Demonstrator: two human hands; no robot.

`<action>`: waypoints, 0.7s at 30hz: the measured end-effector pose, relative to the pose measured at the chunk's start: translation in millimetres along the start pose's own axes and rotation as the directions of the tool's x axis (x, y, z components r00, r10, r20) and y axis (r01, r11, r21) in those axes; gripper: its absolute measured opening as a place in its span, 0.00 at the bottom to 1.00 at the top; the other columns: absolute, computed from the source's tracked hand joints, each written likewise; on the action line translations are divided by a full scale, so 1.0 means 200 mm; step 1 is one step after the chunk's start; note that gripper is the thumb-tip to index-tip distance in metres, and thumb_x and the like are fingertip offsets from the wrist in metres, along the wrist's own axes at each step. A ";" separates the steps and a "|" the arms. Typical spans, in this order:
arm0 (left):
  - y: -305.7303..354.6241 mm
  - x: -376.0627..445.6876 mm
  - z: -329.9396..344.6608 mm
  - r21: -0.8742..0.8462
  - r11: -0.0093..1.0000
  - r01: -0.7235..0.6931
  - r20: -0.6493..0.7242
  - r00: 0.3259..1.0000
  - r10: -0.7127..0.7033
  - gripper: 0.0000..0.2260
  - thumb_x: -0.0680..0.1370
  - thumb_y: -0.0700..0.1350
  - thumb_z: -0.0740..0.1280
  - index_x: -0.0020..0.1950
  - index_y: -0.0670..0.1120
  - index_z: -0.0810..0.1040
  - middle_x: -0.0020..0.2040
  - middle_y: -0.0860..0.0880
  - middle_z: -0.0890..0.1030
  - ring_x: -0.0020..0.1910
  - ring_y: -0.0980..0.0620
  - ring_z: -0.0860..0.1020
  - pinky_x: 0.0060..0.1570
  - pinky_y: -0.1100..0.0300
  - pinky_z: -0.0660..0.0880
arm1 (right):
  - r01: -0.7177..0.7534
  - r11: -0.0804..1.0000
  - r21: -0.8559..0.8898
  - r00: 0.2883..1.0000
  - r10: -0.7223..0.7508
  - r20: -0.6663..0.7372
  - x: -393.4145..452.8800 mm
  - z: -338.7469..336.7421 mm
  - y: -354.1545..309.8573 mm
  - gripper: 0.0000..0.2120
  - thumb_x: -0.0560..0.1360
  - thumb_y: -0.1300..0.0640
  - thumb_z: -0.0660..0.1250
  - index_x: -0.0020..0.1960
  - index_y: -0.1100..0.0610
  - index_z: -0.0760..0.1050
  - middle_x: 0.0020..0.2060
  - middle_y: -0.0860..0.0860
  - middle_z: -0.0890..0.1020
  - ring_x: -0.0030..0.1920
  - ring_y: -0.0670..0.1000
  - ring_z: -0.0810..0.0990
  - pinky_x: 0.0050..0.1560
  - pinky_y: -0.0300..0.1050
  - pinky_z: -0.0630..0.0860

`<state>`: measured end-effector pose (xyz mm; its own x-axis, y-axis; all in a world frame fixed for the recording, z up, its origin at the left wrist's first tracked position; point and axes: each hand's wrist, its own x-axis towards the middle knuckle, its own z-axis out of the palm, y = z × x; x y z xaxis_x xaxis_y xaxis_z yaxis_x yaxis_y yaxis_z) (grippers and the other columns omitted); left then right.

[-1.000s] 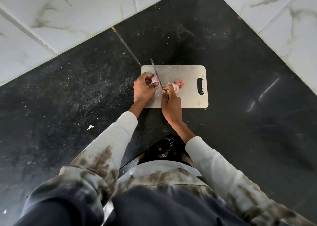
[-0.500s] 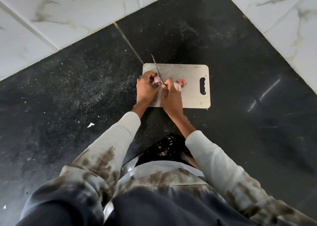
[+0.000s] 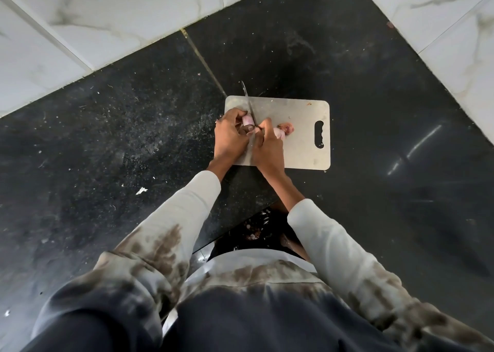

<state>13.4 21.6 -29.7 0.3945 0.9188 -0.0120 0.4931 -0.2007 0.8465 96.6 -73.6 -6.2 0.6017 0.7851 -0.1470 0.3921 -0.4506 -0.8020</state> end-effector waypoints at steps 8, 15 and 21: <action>0.01 -0.01 0.01 0.016 1.000 0.016 -0.015 1.000 -0.015 0.14 0.75 0.40 0.76 0.60 0.46 0.83 0.55 0.51 0.85 0.53 0.54 0.84 0.60 0.55 0.83 | -0.008 0.999 0.038 1.000 0.009 -0.007 -0.09 0.00 0.08 0.10 0.87 0.54 0.57 0.66 0.55 0.68 0.31 0.51 0.78 0.30 0.53 0.78 0.30 0.49 0.70; 0.00 0.00 0.01 0.036 0.999 0.011 -0.010 1.000 -0.011 0.15 0.73 0.39 0.76 0.59 0.48 0.83 0.55 0.53 0.86 0.53 0.55 0.85 0.58 0.52 0.84 | -0.017 1.000 0.001 1.000 0.017 -0.016 -0.21 0.03 0.18 0.13 0.87 0.55 0.57 0.71 0.51 0.67 0.37 0.52 0.84 0.32 0.55 0.82 0.32 0.46 0.74; 0.01 0.00 0.01 0.052 0.998 0.030 0.017 0.999 -0.030 0.15 0.74 0.40 0.77 0.60 0.49 0.82 0.56 0.54 0.84 0.54 0.56 0.84 0.59 0.54 0.83 | 0.000 0.997 -0.082 0.998 -0.005 -0.062 -0.27 0.03 0.18 0.14 0.87 0.55 0.58 0.71 0.51 0.66 0.44 0.54 0.86 0.43 0.64 0.85 0.42 0.56 0.79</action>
<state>15.2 20.5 -28.9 0.3921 0.9188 -0.0465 0.5443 -0.1910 0.8169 74.3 -128.9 -30.0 0.6418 0.7593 -0.1070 0.4474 -0.4841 -0.7520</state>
